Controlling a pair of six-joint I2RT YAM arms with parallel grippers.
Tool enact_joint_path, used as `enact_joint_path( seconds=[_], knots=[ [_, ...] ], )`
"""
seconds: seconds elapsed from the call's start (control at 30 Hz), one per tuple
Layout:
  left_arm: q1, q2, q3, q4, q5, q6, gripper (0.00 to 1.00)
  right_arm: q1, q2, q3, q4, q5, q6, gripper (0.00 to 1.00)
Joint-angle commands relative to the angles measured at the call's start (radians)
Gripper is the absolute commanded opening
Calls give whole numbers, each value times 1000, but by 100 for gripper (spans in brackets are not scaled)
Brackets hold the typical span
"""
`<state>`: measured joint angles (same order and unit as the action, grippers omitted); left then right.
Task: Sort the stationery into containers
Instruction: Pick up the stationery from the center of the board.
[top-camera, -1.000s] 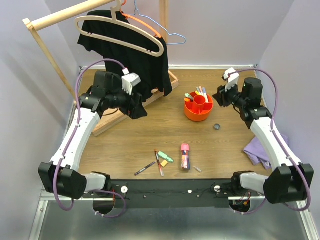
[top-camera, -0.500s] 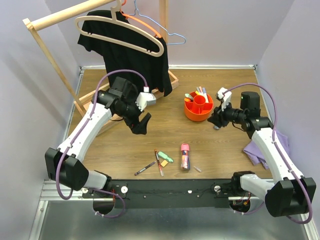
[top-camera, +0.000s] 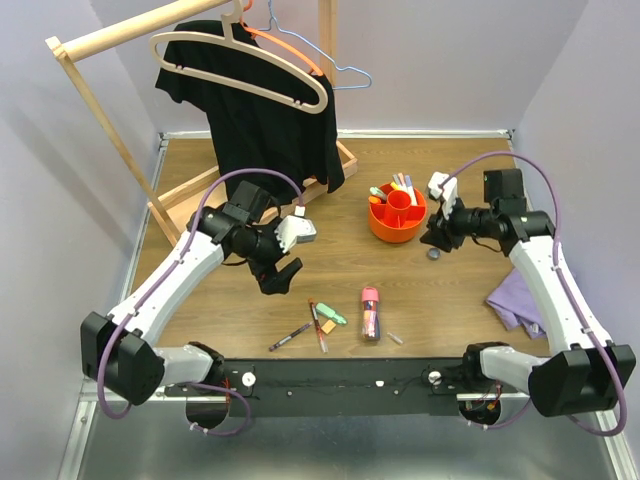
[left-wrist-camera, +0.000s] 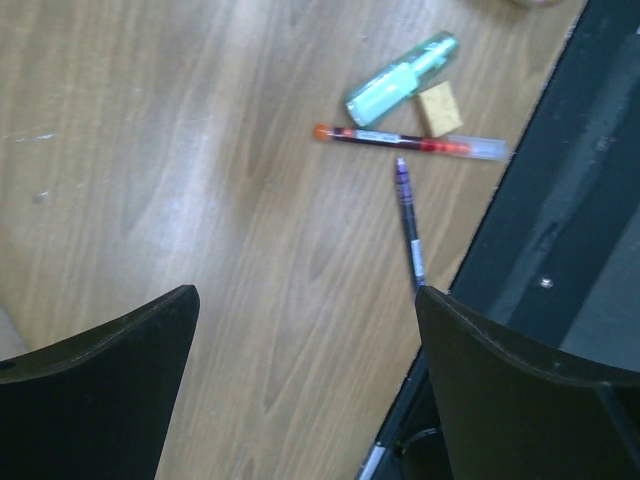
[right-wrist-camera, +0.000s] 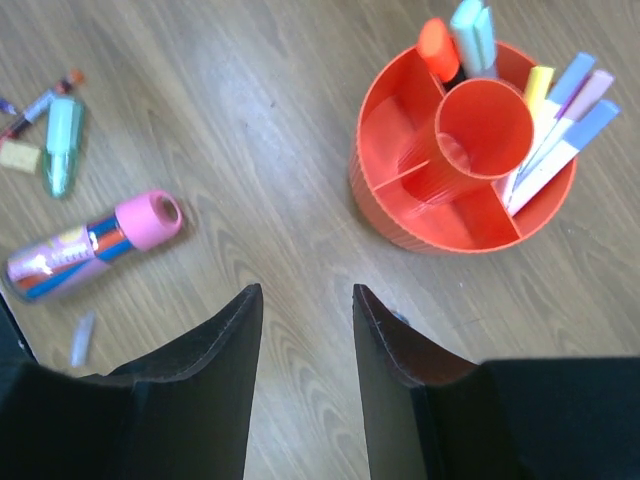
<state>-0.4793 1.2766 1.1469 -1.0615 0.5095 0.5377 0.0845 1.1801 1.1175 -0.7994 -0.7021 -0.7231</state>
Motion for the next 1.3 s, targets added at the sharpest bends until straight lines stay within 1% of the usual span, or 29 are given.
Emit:
enact_joint_path(
  seconds=[0.0,0.03,0.1,0.13,0.2,0.27,0.33,0.4,0.43,0.47,0.5,0.53,0.63,0.7,0.77,0.8,0.83,0.9,0.93,0.97,1.0,1.03,1.07,1.13,1.2,1.27],
  knots=[
    [22,-54,-48,58,-132,-36,97,21,-56,-122,15,-43,-134,50],
    [22,-53,-43,37,-144,-39,96,67,-57,-133,35,-30,-151,50],
    [22,-45,-15,-46,-186,-59,94,162,-43,-156,95,50,-98,50],
    [22,-42,16,-66,-198,-73,93,257,-30,-156,138,118,-44,49],
    [30,-48,31,-90,-216,-93,91,291,-5,-160,163,107,-27,50],
    [56,-77,16,-75,-220,-122,91,310,6,-166,235,118,72,50],
    [99,-108,-31,-52,-186,-119,91,331,32,-160,250,130,131,50],
    [135,-121,-70,-28,-178,-133,91,362,42,-148,252,145,148,50],
    [157,-135,-97,-22,-164,-134,88,409,58,-140,241,154,131,50],
    [169,-137,-104,-22,-192,-131,88,438,68,-130,226,159,110,50],
    [195,-138,-110,-5,-190,-125,88,470,84,-119,207,167,82,50],
    [253,-134,-116,0,-184,-119,88,519,117,-90,181,180,33,50],
    [301,-97,-86,-20,-177,-84,88,540,173,-52,157,181,8,48],
    [308,-89,-66,-32,-178,-62,86,546,220,-33,131,156,-24,46],
    [317,-89,-50,-52,-167,-41,87,569,239,-35,160,156,-9,46],
    [318,-89,-52,-63,-187,-29,86,580,260,-32,190,167,26,46],
    [321,-98,-67,-60,-204,-19,86,601,277,-28,266,185,128,46],
    [353,-117,-93,-23,-235,-13,86,630,327,-16,337,275,233,45],
    [373,-137,-117,-5,-253,-10,86,671,340,-18,404,318,331,45],
    [392,-144,-124,9,-258,-8,87,696,349,-21,432,404,371,45],
    [431,-151,-130,33,-261,-13,87,722,364,-25,453,444,401,45],
    [453,-157,-131,47,-264,-22,87,774,390,-24,479,479,448,45],
    [470,-158,-130,61,-263,-44,87,796,409,-18,480,516,465,46],
    [539,-163,-124,90,-258,-67,87,849,458,7,468,544,520,46],
    [567,-169,-121,116,-250,-96,87,874,481,22,459,556,553,50],
    [588,-183,-119,121,-244,-104,88,896,509,33,439,559,580,51]
  ],
)
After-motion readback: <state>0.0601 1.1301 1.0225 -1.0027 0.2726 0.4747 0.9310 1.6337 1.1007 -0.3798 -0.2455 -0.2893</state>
